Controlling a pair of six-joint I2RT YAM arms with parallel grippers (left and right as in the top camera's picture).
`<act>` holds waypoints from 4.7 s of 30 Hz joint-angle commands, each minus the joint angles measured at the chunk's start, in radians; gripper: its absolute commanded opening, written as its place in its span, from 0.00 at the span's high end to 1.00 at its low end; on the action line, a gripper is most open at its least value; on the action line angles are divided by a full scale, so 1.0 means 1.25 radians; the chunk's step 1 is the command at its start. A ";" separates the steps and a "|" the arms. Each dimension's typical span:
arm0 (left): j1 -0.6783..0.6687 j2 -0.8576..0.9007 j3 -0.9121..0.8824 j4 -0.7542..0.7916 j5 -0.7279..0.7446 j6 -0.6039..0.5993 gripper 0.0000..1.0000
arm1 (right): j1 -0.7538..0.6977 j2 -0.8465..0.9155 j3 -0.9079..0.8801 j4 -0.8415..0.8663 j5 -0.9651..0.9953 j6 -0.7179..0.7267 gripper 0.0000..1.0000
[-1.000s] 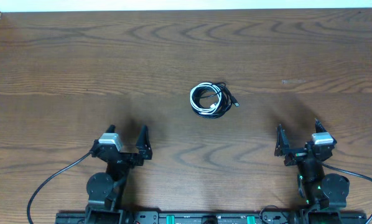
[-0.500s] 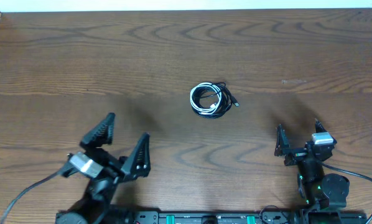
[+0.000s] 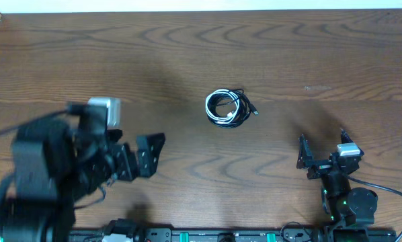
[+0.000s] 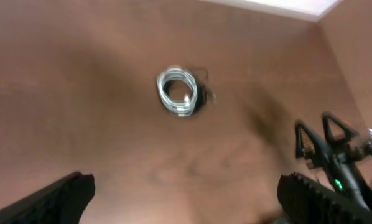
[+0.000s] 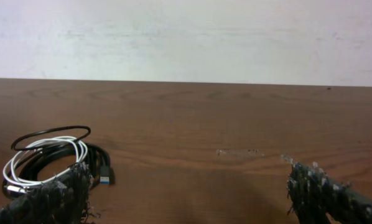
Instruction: Untangle cables
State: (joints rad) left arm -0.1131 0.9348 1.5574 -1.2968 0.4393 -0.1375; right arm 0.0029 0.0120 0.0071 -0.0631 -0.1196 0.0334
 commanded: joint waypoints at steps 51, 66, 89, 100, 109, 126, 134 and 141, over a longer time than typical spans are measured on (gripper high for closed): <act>-0.060 0.352 -0.058 -0.054 -0.153 -0.291 0.01 | -0.007 -0.004 -0.001 -0.004 -0.005 0.002 0.01; -0.136 0.395 -0.065 -0.149 -0.116 -0.135 0.01 | -0.007 -0.004 -0.001 -0.004 -0.005 0.002 0.01; -0.251 0.395 -0.066 -0.136 -0.113 -0.188 0.01 | -0.007 -0.004 -0.001 -0.004 -0.005 0.002 0.01; -0.251 0.397 -0.066 -0.071 -0.161 -0.187 0.01 | -0.006 -0.004 -0.001 0.118 -0.283 0.311 0.01; -0.251 0.397 -0.066 -0.074 -0.175 -0.187 0.01 | -0.006 -0.004 0.006 0.443 -0.439 0.550 0.01; -0.246 0.397 -0.066 -0.055 -0.201 -0.209 0.01 | -0.010 0.392 0.836 -0.549 -0.286 -0.023 0.01; -0.078 0.397 -0.066 -0.078 -0.200 -0.278 0.01 | -0.010 0.616 0.971 -0.742 -0.486 0.002 0.01; 0.037 0.397 -0.066 -0.093 -0.200 -0.277 0.01 | 0.026 0.703 0.969 -0.741 -0.585 0.087 0.01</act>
State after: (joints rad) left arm -0.1005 1.4307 1.4750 -1.4086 0.2020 -0.4728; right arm 0.0067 0.8520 1.2003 -0.9726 -0.7654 0.0906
